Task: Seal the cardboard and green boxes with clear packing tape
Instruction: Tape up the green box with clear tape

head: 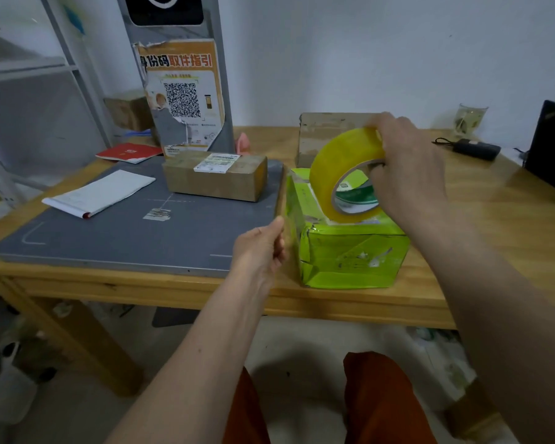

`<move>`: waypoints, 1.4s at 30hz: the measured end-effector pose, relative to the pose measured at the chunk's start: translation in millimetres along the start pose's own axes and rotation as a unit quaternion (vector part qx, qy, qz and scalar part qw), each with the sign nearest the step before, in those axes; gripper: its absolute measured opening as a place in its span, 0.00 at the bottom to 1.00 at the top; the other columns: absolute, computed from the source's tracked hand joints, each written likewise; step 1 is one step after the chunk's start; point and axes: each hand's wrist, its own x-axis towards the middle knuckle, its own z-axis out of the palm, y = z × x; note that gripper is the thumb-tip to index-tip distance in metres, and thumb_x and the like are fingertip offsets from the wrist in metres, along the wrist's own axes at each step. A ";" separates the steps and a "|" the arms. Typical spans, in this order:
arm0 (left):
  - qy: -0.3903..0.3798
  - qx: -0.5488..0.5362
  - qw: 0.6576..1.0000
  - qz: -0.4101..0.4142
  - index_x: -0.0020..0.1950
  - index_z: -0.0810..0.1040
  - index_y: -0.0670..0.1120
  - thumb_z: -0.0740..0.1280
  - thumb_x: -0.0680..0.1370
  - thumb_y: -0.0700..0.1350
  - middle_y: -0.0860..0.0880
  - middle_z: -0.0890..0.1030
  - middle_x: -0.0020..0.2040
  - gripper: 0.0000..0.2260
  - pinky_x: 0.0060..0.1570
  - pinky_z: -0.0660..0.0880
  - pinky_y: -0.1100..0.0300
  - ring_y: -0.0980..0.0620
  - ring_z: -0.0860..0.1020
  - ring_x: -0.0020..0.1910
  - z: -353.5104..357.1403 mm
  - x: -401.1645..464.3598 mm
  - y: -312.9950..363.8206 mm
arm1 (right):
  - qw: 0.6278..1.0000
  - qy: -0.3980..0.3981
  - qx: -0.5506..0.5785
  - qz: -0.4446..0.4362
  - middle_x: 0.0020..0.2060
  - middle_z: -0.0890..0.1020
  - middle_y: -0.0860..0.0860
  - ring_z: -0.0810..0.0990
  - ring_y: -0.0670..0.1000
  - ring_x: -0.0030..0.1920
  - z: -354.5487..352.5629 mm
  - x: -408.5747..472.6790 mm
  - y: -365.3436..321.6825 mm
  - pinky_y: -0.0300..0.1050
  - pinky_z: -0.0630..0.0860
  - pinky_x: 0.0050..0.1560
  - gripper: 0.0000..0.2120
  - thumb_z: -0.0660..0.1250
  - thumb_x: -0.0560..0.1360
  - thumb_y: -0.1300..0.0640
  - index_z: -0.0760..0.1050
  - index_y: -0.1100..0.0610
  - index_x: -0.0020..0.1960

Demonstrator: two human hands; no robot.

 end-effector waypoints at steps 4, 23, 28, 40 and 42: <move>0.001 0.115 0.992 0.043 0.36 0.72 0.44 0.67 0.80 0.44 0.50 0.72 0.27 0.14 0.26 0.68 0.62 0.54 0.69 0.24 8.1 5.6 -23.3 | 1.000 -0.014 -0.015 -0.001 0.54 0.76 0.60 0.74 0.64 0.53 7.0 0.7 7.2 0.52 0.67 0.43 0.21 0.64 0.71 0.68 0.71 0.57 0.63; -0.062 0.425 0.838 0.337 0.76 0.66 0.48 0.54 0.71 0.55 0.47 0.74 0.70 0.33 0.66 0.70 0.45 0.44 0.73 0.67 28.0 -41.7 -36.6 | 0.949 0.004 0.272 0.161 0.47 0.77 0.46 0.75 0.46 0.48 37.6 -19.4 24.4 0.39 0.69 0.49 0.15 0.68 0.76 0.60 0.73 0.58 0.62; -0.062 0.467 0.825 0.312 0.79 0.56 0.49 0.65 0.74 0.52 0.51 0.65 0.76 0.36 0.72 0.64 0.50 0.51 0.63 0.74 34.4 -35.3 -34.6 | 0.948 0.004 0.269 0.170 0.46 0.76 0.47 0.74 0.47 0.47 39.2 -18.3 24.0 0.31 0.67 0.41 0.15 0.67 0.77 0.60 0.71 0.59 0.62; -0.136 0.427 0.829 0.334 0.78 0.57 0.54 0.70 0.72 0.60 0.55 0.67 0.75 0.39 0.71 0.66 0.54 0.56 0.65 0.73 35.3 -6.8 -7.2 | 0.937 0.009 0.294 0.190 0.44 0.75 0.45 0.73 0.47 0.47 37.9 -20.5 27.6 0.34 0.64 0.43 0.13 0.66 0.77 0.60 0.72 0.60 0.61; -0.139 0.437 0.819 0.345 0.76 0.63 0.53 0.66 0.72 0.65 0.54 0.72 0.71 0.36 0.68 0.69 0.50 0.56 0.69 0.70 38.5 0.5 -9.6 | 0.933 0.005 0.307 0.187 0.41 0.74 0.42 0.73 0.47 0.47 37.2 -21.3 27.9 0.33 0.65 0.41 0.13 0.65 0.78 0.60 0.71 0.61 0.61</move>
